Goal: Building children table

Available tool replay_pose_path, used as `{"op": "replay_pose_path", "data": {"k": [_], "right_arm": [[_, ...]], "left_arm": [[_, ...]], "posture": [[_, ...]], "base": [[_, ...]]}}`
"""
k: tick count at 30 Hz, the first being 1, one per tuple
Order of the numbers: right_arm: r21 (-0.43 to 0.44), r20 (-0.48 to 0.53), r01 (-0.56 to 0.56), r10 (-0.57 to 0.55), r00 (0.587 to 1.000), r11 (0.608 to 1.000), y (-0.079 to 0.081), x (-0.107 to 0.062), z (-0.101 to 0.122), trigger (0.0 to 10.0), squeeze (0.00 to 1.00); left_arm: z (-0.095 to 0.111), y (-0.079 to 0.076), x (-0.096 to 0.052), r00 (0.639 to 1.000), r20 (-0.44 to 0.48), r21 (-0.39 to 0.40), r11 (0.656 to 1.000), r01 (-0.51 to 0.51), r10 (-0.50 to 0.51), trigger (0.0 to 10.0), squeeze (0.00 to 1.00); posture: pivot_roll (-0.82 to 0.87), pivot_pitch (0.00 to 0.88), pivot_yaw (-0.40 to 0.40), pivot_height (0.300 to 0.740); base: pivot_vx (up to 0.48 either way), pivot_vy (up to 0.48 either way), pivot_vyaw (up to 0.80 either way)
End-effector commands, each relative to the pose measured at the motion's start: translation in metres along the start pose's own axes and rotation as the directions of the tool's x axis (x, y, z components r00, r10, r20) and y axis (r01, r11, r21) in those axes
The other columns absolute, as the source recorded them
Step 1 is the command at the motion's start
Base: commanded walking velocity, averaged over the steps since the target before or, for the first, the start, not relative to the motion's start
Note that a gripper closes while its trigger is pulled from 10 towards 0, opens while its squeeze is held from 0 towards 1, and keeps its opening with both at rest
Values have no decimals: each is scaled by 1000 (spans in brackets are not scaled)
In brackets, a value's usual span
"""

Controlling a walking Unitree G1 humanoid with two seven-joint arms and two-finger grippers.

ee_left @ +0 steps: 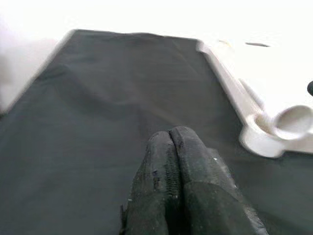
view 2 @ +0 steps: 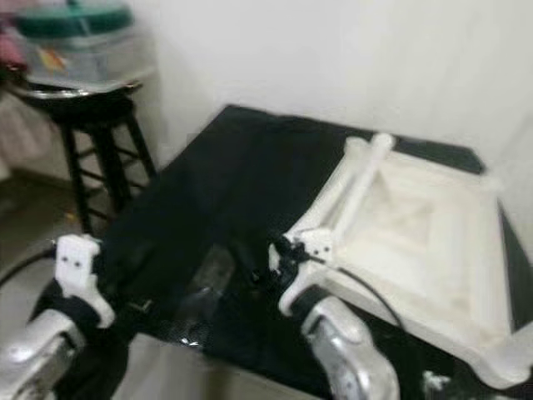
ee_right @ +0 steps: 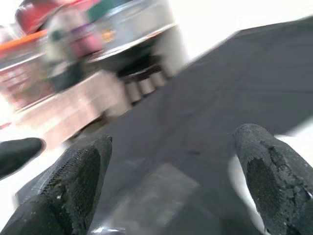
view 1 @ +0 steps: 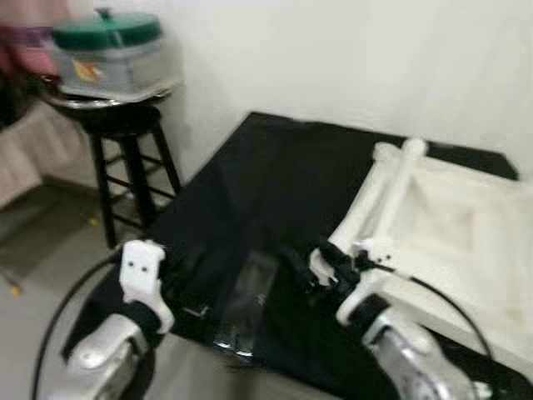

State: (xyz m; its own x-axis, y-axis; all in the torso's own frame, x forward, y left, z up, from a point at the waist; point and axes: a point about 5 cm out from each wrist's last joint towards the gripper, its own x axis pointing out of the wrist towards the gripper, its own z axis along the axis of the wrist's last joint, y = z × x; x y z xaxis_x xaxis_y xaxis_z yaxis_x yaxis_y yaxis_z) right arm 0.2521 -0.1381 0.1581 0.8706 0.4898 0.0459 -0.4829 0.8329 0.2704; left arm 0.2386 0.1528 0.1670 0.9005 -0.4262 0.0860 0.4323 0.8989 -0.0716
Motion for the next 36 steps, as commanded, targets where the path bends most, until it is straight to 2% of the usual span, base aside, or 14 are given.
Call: {"op": "replay_pose_path", "data": {"k": [1,17,24,26,27,28,31,32,33,34,35,36], "right_arm": [[2,0,0,0,1000,1000,0,0,0,10000,0],[9,1,-4,4,1000,1000,0,-1,-3,10000,0],[15,3,-5,5,1000,1000,1,1,-5,10000,0],[17,6,-5,5,1000,1000,2,1,-6,10000,0],[17,6,-5,5,1000,1000,2,1,-6,10000,0],[18,6,-4,4,1000,1000,2,1,-6,10000,0],[22,10,-4,4,1000,1000,3,2,-6,10000,0],[28,18,-6,5,1000,1000,3,2,-6,10000,0],[28,18,-6,5,1000,1000,3,2,-6,10000,0],[33,25,-7,6,1000,999,3,2,-6,10000,0],[42,30,-6,5,1000,999,3,2,-5,10000,0],[42,30,-6,5,1000,999,3,2,-5,10000,0]], "left_arm": [[-4,0,-3,1000,-18,-7,1000,-3,3,10000,0],[-5,0,-5,1000,-24,-9,1000,18,-18,10000,0],[1,1,-4,999,-13,56,997,54,-53,10000,0],[8,3,-1,997,-5,128,989,71,-71,10000,0],[8,3,-1,997,-5,128,989,71,-71,10000,0],[11,4,1,997,-3,164,983,80,-80,10000,0],[30,9,12,994,31,295,951,92,-106,10000,0],[37,12,16,993,39,355,931,89,-109,10000,0],[37,12,16,993,39,355,931,89,-109,10000,0],[41,13,19,993,43,391,916,85,-111,10000,0],[44,14,22,992,28,460,883,96,-123,10000,0],[44,14,22,992,28,460,883,96,-123,10000,0]], "posture": [[-98,59,-9,740],[-86,41,-4,740],[-68,24,-1,740],[-69,18,4,740],[-69,18,4,740],[-68,16,4,740],[-68,10,10,740],[-72,6,14,740],[-72,6,14,740],[-72,6,15,740],[-76,3,18,740],[-76,3,18,740]], "base": [[0,0,-800],[0,0,-800],[0,0,-800],[0,0,-800],[0,0,-800],[0,0,-800],[0,0,-800],[0,0,-800],[0,0,-800],[0,0,-800],[0,0,-438],[0,0,-438]]}}
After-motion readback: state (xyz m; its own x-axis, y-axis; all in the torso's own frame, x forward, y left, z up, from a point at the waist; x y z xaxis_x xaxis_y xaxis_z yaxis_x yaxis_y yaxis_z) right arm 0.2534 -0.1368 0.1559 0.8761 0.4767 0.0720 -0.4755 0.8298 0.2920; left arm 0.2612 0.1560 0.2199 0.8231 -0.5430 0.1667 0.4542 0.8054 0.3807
